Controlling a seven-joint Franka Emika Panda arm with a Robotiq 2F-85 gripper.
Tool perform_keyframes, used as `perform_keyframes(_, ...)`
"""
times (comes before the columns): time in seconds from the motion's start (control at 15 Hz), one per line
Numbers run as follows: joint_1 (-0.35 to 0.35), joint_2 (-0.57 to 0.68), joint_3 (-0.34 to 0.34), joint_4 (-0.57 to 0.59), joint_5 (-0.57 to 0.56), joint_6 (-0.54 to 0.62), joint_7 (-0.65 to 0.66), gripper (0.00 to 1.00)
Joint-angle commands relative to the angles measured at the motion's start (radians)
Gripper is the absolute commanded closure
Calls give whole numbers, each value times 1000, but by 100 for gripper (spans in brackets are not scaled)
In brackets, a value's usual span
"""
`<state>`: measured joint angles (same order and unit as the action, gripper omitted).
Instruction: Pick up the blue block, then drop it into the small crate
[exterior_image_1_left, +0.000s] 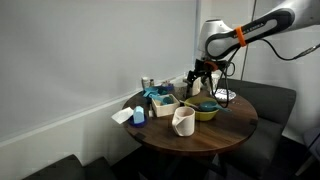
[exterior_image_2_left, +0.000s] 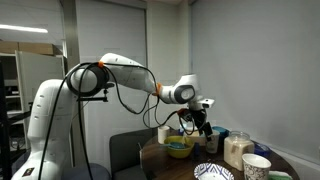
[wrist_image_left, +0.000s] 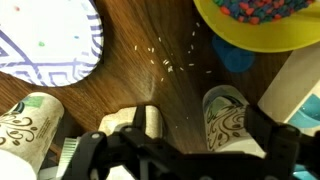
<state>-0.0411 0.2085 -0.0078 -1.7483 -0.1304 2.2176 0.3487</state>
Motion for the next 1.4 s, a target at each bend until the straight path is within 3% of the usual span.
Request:
perform_keyframes(0.0,19,0,-22,4,6,-3,-4,0)
perform_keyframes(0.2,24,26,-13,34,57,-18,6,0)
perform_keyframes(0.6,55,54,-13,61,56,-49,36,0)
perform_keyframes(0.93,80,94,-13,108,45,-168,66,0)
perform_keyframes(1.33,85,131,-19,142,58,-209,106,0)
